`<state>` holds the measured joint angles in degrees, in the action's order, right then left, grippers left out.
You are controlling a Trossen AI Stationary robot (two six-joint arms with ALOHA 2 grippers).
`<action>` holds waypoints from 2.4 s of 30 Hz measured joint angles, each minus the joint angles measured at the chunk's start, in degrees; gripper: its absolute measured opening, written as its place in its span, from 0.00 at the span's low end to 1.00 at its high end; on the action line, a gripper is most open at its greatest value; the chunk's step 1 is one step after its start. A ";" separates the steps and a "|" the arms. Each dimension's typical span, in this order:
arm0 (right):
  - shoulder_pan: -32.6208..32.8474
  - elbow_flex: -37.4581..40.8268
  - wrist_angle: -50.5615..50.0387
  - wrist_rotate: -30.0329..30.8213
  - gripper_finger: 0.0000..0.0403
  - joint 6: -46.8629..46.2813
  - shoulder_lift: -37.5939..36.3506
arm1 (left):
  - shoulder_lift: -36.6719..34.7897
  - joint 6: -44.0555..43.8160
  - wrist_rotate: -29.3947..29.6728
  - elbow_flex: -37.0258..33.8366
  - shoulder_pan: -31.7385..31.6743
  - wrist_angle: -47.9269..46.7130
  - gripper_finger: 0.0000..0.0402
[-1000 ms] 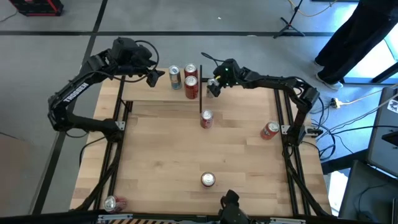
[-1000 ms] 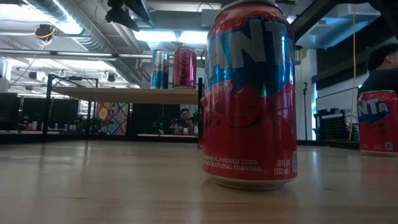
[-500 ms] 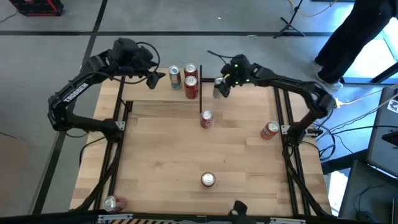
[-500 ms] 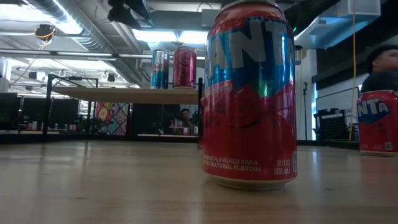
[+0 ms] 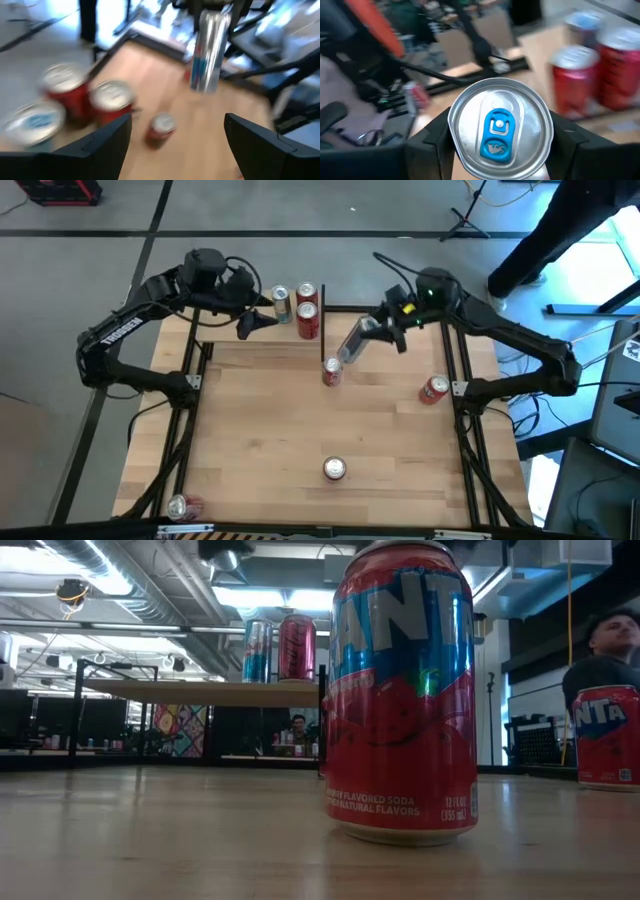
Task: Place canned beverage on shelf
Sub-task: Put the blue soda can on the shelf and aligned with the other blue soda can
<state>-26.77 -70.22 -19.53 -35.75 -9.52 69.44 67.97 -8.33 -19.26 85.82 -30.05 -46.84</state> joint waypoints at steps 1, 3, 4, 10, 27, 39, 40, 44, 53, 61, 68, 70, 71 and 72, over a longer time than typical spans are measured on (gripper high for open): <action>1.48 0.00 0.92 -0.11 0.50 -0.62 -0.36 | 0.18 -2.03 -0.87 0.00 0.97 1.99 0.76; 4.47 -0.13 2.77 -0.93 0.50 -1.04 -0.76 | 0.90 -6.06 -2.40 0.00 2.88 5.46 0.76; 5.78 -0.72 2.78 -1.68 0.50 -1.07 -0.80 | 1.38 -7.99 -2.90 0.00 3.86 7.03 0.76; 12.83 -4.61 3.44 -2.43 0.50 3.26 -0.82 | 6.20 -15.88 -3.08 0.00 11.08 14.27 0.76; 15.24 -7.45 3.32 -5.97 0.50 6.88 -0.58 | 22.72 -24.41 -6.75 0.02 25.30 46.26 0.76; 15.16 -7.45 5.47 -11.44 0.50 7.93 1.64 | 25.15 -24.05 -8.52 0.00 25.84 50.02 0.76; 15.20 -7.45 6.77 -11.91 0.50 7.86 2.10 | 25.15 -24.03 -8.70 0.00 25.86 50.16 0.76; 15.18 -7.48 9.06 -11.85 0.50 7.03 3.38 | 25.09 -23.96 -10.20 0.00 25.84 50.30 0.76; 15.22 -7.45 12.22 -10.74 0.54 7.20 4.64 | 25.09 -22.19 -10.20 0.00 25.84 49.11 0.53; 12.27 -9.23 -2.54 -1.97 0.90 3.70 0.16 | 20.72 -17.92 3.74 -0.02 25.88 38.26 0.48; 11.81 -9.09 -14.41 18.21 0.98 3.27 -2.79 | 19.07 -10.71 38.94 -0.04 29.96 33.36 0.51; 12.59 -7.66 -9.73 21.18 0.97 1.79 -2.77 | 19.08 -8.65 45.27 -0.04 31.46 33.62 0.52; 12.92 -6.78 -6.63 22.20 0.96 0.89 -2.58 | 19.08 -7.41 47.27 -0.04 32.07 33.61 0.52; 13.24 -5.91 -2.85 22.92 0.96 0.24 -2.15 | 19.09 -6.17 48.86 -0.04 32.58 33.68 0.52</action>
<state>-13.53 -76.13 -22.38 -12.83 -9.27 67.29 87.06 -14.51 29.60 85.78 2.53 -13.16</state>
